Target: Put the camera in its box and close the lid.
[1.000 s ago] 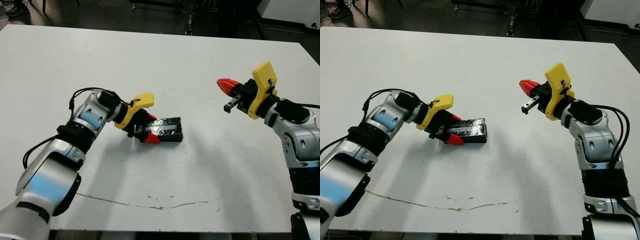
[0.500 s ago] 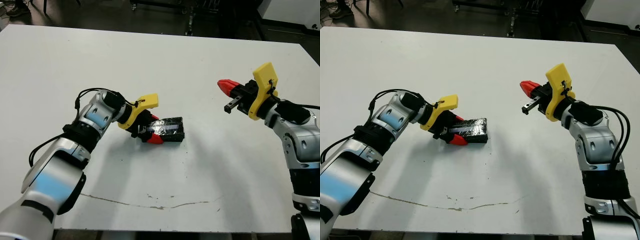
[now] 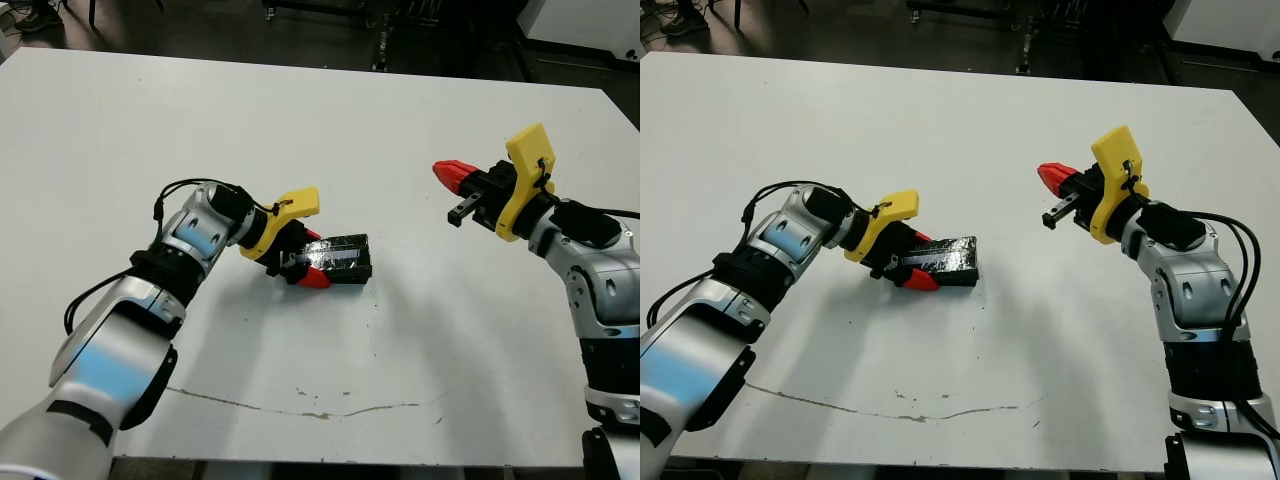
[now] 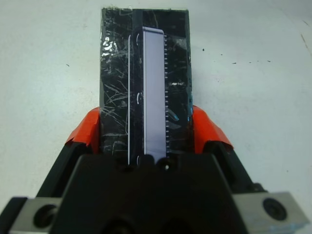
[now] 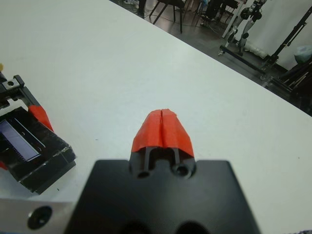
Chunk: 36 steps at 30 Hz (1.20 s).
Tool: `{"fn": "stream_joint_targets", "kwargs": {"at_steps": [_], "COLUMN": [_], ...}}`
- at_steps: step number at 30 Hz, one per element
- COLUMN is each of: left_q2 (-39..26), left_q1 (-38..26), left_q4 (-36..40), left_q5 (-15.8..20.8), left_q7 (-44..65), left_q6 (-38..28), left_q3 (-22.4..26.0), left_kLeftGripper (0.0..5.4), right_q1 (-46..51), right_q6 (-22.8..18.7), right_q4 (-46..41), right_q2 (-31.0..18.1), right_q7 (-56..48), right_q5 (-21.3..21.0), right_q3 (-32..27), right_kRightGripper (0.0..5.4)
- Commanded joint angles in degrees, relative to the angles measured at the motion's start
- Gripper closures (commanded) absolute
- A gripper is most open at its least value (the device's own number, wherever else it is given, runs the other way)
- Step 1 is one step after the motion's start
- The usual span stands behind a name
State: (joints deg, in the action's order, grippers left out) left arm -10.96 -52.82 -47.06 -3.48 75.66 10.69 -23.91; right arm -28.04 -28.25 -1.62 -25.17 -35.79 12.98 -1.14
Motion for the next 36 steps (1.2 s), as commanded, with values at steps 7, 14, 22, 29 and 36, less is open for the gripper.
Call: {"fn": "stream_joint_targets", "kwargs": {"at_steps": [7, 14, 22, 29, 36], "left_q2": [8.24, 8.27, 7.14, 5.73, 5.09], "left_q1": [-1.26, -0.6, 0.45, 2.13, 2.74], "left_q4": [-5.83, -6.75, -6.25, -2.99, -2.65], "left_q5": [-4.79, -6.66, -8.11, -9.63, -9.04], "left_q7": [1.03, 0.63, -1.92, -6.92, -7.71], "left_q6": [-2.46, -4.38, -5.31, -6.76, -7.96], "left_q3": [-6.04, -7.89, -9.2, -9.82, -9.3], "left_kLeftGripper": [2.24, 2.24, 2.06, 1.07, 0.2], "right_q1": [1.36, 1.51, 1.68, 1.7, 1.7], "right_q6": [-1.41, -1.68, -2.29, -2.26, -2.4], "right_q4": [-0.6, -1.13, -1.8, -1.88, -2.09], "right_q2": [-0.92, -1.16, -0.97, -0.97, -1.02], "right_q7": [0.6, 0.69, 0.6, 0.39, 0.58], "right_q5": [0.16, 0.09, 0.69, 0.82, 1.0], "right_q3": [-0.34, -0.24, -0.52, -0.6, -0.67], "right_kRightGripper": [5.4, 5.4, 5.4, 5.4, 5.4]}}
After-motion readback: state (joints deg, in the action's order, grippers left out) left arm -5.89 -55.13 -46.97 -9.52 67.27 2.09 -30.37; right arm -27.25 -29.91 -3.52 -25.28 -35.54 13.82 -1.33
